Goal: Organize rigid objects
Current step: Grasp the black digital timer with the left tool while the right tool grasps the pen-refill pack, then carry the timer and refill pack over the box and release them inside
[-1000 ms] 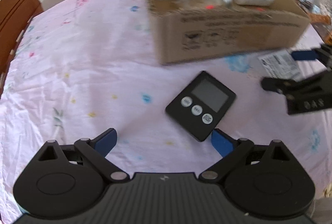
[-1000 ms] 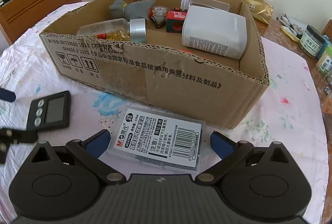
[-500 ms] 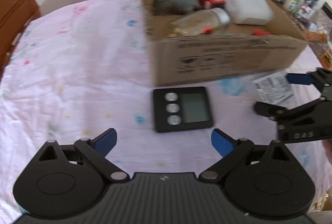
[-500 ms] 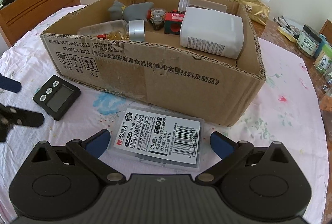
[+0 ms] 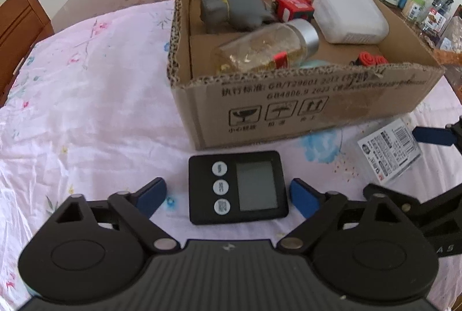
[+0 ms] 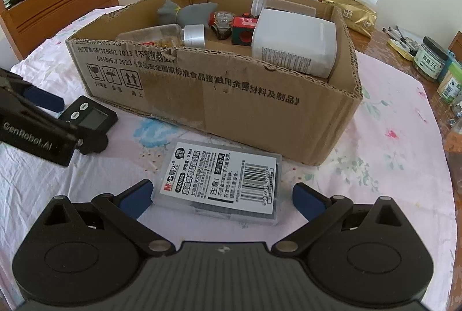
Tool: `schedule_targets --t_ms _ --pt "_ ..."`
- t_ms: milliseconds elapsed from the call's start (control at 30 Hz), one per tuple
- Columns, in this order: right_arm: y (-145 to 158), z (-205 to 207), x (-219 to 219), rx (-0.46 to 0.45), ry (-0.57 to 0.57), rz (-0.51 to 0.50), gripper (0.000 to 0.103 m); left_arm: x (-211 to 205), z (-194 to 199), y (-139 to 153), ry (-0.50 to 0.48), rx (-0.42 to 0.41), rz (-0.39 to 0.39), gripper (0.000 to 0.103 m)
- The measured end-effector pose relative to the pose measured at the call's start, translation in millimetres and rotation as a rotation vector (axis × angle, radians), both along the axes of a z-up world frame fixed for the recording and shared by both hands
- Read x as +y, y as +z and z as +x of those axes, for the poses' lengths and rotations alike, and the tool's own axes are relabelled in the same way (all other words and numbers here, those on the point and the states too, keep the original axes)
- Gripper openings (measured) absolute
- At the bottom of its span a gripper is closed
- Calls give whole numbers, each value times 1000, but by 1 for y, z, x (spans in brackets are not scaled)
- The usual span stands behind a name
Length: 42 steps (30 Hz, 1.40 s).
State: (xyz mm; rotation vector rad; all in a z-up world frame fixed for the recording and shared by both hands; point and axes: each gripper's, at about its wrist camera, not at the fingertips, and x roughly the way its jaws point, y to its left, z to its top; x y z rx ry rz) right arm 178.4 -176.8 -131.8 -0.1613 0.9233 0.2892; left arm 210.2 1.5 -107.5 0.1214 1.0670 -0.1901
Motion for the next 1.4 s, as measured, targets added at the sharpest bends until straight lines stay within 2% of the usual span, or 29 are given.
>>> schedule_targets --t_ms 67,133,500,933,1100,1400 --pt "1 -1 0 7 -4 -2 103 -1 1 1 -11 -10 -3 77" --pt "1 -1 1 18 -12 -5 103 -2 2 3 -24 -11 -3 71" --pt "3 9 25 35 -34 -10 103 11 1 4 -29 -6 -4 71" --pt "5 13 30 72 -100 -20 103 12 -2 5 -38 -10 -5 71" --pt "10 9 29 67 -98 -17 92 12 -1 5 -42 -9 -3 71" --pt "10 7 28 69 -100 -16 93 11 0 4 -42 -17 -1 72"
